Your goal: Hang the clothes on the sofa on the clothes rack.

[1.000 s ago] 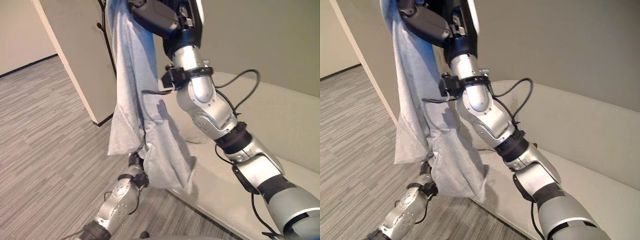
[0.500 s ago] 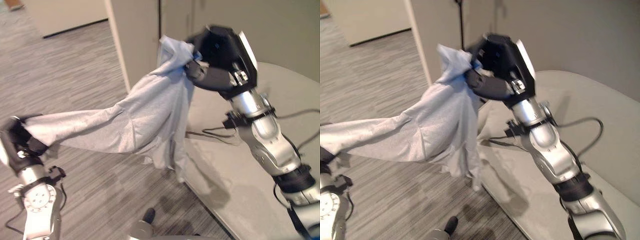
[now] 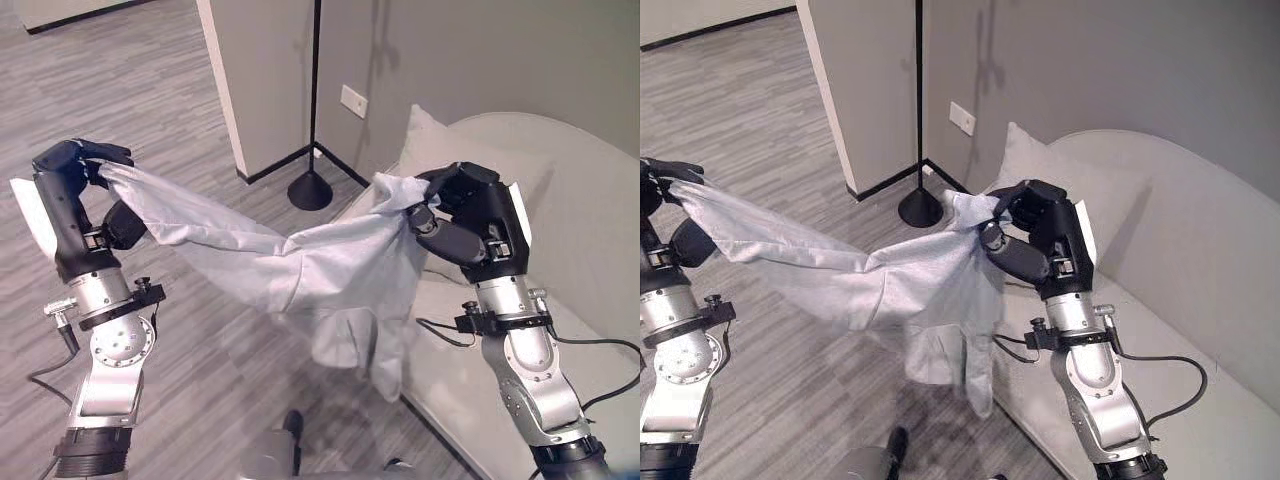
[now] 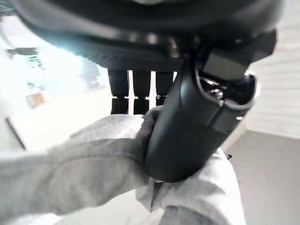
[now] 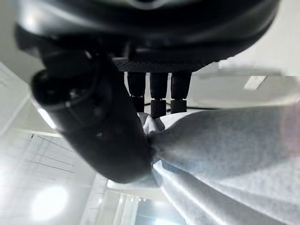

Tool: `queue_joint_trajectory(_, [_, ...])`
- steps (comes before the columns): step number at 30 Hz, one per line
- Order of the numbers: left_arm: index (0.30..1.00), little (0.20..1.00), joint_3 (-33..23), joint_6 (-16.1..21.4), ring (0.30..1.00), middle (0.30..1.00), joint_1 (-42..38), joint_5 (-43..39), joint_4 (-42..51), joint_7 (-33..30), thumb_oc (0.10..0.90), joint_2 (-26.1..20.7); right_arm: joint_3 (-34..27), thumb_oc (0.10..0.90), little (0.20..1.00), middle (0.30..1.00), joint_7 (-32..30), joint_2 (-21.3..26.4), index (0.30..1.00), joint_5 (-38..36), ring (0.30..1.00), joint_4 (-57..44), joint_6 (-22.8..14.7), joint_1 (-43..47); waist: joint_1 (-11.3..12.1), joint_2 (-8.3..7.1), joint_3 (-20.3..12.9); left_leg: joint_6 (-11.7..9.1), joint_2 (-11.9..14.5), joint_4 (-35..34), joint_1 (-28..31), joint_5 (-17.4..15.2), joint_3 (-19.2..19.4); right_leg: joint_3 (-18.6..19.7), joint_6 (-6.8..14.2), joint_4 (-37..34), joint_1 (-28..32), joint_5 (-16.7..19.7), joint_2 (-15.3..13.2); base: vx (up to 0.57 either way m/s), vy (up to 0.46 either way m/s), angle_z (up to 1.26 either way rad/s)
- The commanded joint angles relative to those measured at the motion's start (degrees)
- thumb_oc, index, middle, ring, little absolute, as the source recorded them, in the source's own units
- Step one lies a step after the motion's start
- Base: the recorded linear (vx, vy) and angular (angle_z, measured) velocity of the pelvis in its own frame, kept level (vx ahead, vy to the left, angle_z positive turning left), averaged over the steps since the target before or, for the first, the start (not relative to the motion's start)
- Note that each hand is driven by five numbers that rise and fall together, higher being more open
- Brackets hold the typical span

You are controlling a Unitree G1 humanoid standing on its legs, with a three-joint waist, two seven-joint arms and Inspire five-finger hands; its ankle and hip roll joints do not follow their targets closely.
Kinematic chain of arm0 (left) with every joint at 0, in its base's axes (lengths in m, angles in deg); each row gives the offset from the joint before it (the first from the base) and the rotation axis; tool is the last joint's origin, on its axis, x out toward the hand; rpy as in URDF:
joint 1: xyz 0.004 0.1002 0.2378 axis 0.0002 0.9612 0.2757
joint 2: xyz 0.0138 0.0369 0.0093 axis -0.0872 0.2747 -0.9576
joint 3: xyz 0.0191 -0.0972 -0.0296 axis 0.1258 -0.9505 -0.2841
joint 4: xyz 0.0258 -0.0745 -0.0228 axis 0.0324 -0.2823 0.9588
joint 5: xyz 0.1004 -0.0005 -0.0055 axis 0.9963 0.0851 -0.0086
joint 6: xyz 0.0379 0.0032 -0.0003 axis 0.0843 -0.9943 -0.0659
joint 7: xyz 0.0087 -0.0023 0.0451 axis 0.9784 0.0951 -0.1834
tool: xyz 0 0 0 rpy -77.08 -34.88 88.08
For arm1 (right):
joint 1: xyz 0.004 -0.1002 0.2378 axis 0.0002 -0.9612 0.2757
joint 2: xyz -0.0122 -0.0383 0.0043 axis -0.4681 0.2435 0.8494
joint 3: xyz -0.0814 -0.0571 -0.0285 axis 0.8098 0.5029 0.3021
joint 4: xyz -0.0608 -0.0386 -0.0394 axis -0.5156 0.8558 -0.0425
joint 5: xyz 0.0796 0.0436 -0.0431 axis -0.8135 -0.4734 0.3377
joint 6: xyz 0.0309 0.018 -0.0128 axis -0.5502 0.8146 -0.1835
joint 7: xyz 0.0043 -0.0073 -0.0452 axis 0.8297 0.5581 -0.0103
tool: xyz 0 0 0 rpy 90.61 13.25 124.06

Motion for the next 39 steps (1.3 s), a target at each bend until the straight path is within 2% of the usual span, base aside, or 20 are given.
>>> queue_joint_trajectory(1, [0.300,0.300,-4.2,3.3,0.300,0.300,-0.7,2.7,6.4,-2.7,0.400,-4.3,-4.8,0.400,0.300,0.300,-0.1,1.4,0.300,0.6,0.300,-5.6,-7.7,3.6,-0.3,-2.49,-6.7,-0.8,4.7,-7.8,4.6,-3.8,-1.4,10.8,0.7,-1.1,-2.5,-4.8,11.9,0.08,0.110,0.58])
queue_joint_trajectory(2, [0.300,0.300,-4.2,3.3,0.300,0.300,-0.7,2.7,6.4,-2.7,0.400,-4.2,-4.9,0.400,0.300,0.300,-0.1,1.4,0.300,0.5,0.300,-5.7,-7.7,3.5,-0.3,-2.55,-6.8,-0.8,4.6,-7.8,4.4,-3.5,-1.5,10.7,0.6,-1.0,-2.7,-4.8,11.9,0.12,0.091,0.48])
queue_joint_trajectory(3, [0.300,0.300,-3.0,2.9,0.300,0.300,-0.2,2.7,6.6,-1.4,0.400,-2.8,-6.5,0.400,0.300,0.300,0.4,1.6,0.300,-1.3,0.300,-5.4,-8.5,1.5,-1.8,-4.97,-5.8,-1.2,3.0,-8.4,5.3,-3.6,-2.6,15.4,0.4,-0.7,-4.4,-7.7,19.1,0.07,0.037,0.44])
queue_joint_trajectory(4, [0.300,0.300,-2.7,2.8,0.300,0.300,0.2,2.3,6.8,-0.9,0.400,-2.0,-7.1,0.400,0.300,0.300,0.5,1.6,0.300,-1.8,0.300,-5.0,-8.7,0.4,-1.9,-5.73,-5.4,-1.2,2.2,-8.3,5.7,-3.8,-3.1,17.2,0.5,-0.8,-4.9,-8.3,21.4,0.07,0.040,0.51])
queue_joint_trajectory(8, [0.300,0.300,-0.1,2.3,0.300,0.300,-1.2,1.4,5.9,1.0,0.400,1.2,-9.9,0.400,0.300,0.300,0.0,1.5,0.300,-2.4,0.300,-4.0,-9.6,-2.5,-2.7,-8.42,-4.5,-1.0,-1.8,-4.9,6.1,-5.8,-7.1,25.7,-1.2,-3.2,-4.3,-7.9,27.0,0.11,0.011,0.38])
queue_joint_trajectory(12, [0.300,0.300,1.2,3.7,0.300,0.300,0.0,-0.1,7.6,2.8,0.400,3.8,-11.5,0.400,0.300,0.300,0.4,2.6,0.300,-2.7,0.300,-4.0,-9.9,-3.6,-2.9,-6.33,-3.8,-2.3,-3.1,9.8,1.0,-7.3,-6.3,26.3,-1.7,-7.2,-0.9,-6.0,27.2,0.12,0.038,0.60])
queue_joint_trajectory(14, [0.300,0.300,2.8,4.2,0.300,0.300,1.7,-1.7,6.4,4.0,0.400,4.4,-10.3,0.400,0.300,0.300,-0.5,3.7,0.300,-1.3,0.300,-2.9,-9.3,-3.0,-2.5,-3.23,-3.0,-4.0,-0.1,23.4,-4.7,-3.3,-1.5,25.3,-2.7,-10.8,2.8,-6.0,27.9,0.11,0.067,0.40])
queue_joint_trajectory(16, [0.300,0.300,3.0,4.1,0.300,0.300,1.8,-2.1,6.0,4.0,0.400,4.6,-10.0,0.400,0.300,0.300,-0.7,3.9,0.300,-0.6,0.300,-2.9,-9.0,-3.1,-2.7,-2.76,-3.1,-3.3,1.4,24.8,-5.5,-3.2,0.1,25.2,-2.9,-11.5,3.6,-6.0,27.9,0.10,0.024,0.20])
queue_joint_trajectory(19, [0.300,0.300,3.1,4.0,0.300,0.300,1.0,-2.7,5.3,3.8,0.400,4.6,-9.6,0.400,0.300,0.300,-0.6,5.4,0.300,4.0,0.300,-3.9,-7.7,-4.0,-3.9,-3.23,-4.8,-0.7,5.9,12.9,-3.6,-7.5,4.6,23.2,-2.6,-11.4,4.0,-8.1,24.7,0.17,0.095,0.23])
queue_joint_trajectory(24, [0.300,0.300,5.4,2.7,0.300,0.300,-4.4,-0.5,2.8,1.2,0.400,4.4,-9.4,0.400,0.300,0.300,-2.3,6.1,0.300,6.9,0.300,-4.7,-7.5,-2.3,-5.5,-2.84,-5.5,-3.5,8.5,-10.0,0.1,3.3,0.4,21.2,-2.5,-9.8,3.6,-10.3,21.5,0.12,0.155,0.32])
queue_joint_trajectory(27, [0.300,0.300,6.4,2.7,0.300,0.300,-6.7,0.9,2.0,-1.0,0.400,3.8,-7.5,0.400,0.300,0.300,-4.7,6.3,0.300,8.9,0.300,-3.1,-7.1,0.0,-6.6,-2.09,-4.8,-5.2,12.6,-17.0,-0.8,6.6,-4.4,21.8,-2.4,-7.3,4.0,-11.7,19.9,0.18,0.346,0.14])
queue_joint_trajectory(29, [0.300,0.300,6.1,3.4,0.300,0.300,-6.0,1.4,2.2,-3.1,0.400,3.2,-4.3,0.400,0.300,0.300,-5.5,6.3,0.300,10.4,0.300,-2.7,-6.8,2.6,-5.4,-0.89,-5.4,-6.1,15.0,-17.0,-1.0,9.3,-13.1,26.4,-1.9,-7.2,5.2,-11.8,18.7,0.49,0.906,-0.28])
queue_joint_trajectory(30, [0.300,0.300,5.6,3.8,0.300,0.300,-5.3,1.6,2.9,-3.7,0.400,3.1,-2.8,0.400,0.300,0.300,-4.5,5.7,0.300,9.7,0.300,-2.4,-6.7,3.8,-4.5,0.78,-6.8,-7.3,13.3,-13.6,1.1,9.3,-21.2,30.9,0.0,-7.6,7.1,-11.0,15.8,0.51,0.908,-1.11])
queue_joint_trajectory(31, [0.300,0.300,5.6,3.8,0.300,0.300,-5.2,1.6,3.0,-3.7,0.400,3.1,-2.8,0.400,0.300,0.300,-4.4,5.7,0.300,9.7,0.300,-2.5,-6.7,3.8,-4.6,0.66,-6.9,-7.2,13.0,-13.0,0.9,8.8,-21.1,30.7,0.0,-7.9,7.3,-11.0,15.6,0.69,1.348,-1.74])
queue_joint_trajectory(32, [0.300,0.300,6.5,4.4,0.300,0.300,-4.5,0.9,3.2,-2.1,0.400,2.8,-3.1,0.400,0.300,0.300,-4.1,4.6,0.300,11.1,0.300,-2.5,-5.0,1.6,-5.1,0.98,-8.2,-6.8,11.8,-11.9,1.6,6.0,-17.5,30.1,2.7,-8.1,7.8,-8.1,11.1,0.53,1.435,-0.67])
queue_joint_trajectory(33, [0.300,0.300,7.9,3.9,0.300,0.300,-4.8,2.7,1.3,-3.0,0.400,1.0,-3.2,0.400,0.300,0.300,-4.9,1.3,0.300,14.0,0.300,-1.4,-3.2,-1.7,-5.0,-0.22,-8.3,-4.5,7.2,-7.2,1.8,1.6,-13.6,28.4,3.0,-5.4,5.2,4.9,5.3,0.51,1.447,-0.08])
queue_joint_trajectory(34, [0.300,0.300,8.0,3.9,0.300,0.300,-4.9,2.7,1.2,-3.0,0.400,0.9,-3.1,0.400,0.300,0.300,-5.0,1.2,0.300,14.1,0.300,-1.3,-3.2,-1.7,-4.8,-0.38,-8.5,-4.3,7.1,-6.8,1.4,1.4,-13.3,28.7,3.1,-5.5,4.8,5.2,5.1,0.34,1.349,-0.19])
queue_joint_trajectory(36, [0.300,0.300,5.6,3.4,0.300,0.300,-3.3,4.5,2.3,-3.0,0.400,-2.0,-3.1,0.400,0.300,0.300,-6.0,-1.1,0.300,14.0,0.300,0.3,-2.6,-2.5,-3.8,0.71,-8.6,-1.3,5.0,-7.2,3.1,-0.9,-8.7,21.2,2.1,-2.9,1.4,13.4,0.7,0.25,0.898,-0.68])
queue_joint_trajectory(37, [0.300,0.300,4.6,3.5,0.300,0.300,-2.5,4.9,2.2,-3.2,0.400,-2.5,-3.6,0.400,0.300,0.300,-6.9,-1.7,0.300,14.2,0.300,0.9,-2.9,-2.9,-3.7,0.90,-8.7,-0.6,4.7,-7.9,4.0,-1.2,-6.7,17.9,2.7,-3.8,1.7,14.2,0.1,0.24,0.615,-0.68])
queue_joint_trajectory(39, [0.300,0.300,2.8,3.2,0.300,0.300,0.1,5.0,2.7,-4.1,0.400,-1.6,-4.5,0.400,0.300,0.300,-7.9,-2.9,0.300,15.5,0.300,0.0,-2.6,-5.1,-4.8,0.89,-8.9,-0.2,4.9,-11.2,6.6,-0.8,-5.8,18.4,1.7,-4.6,1.1,8.1,5.1,0.19,0.438,-0.98])
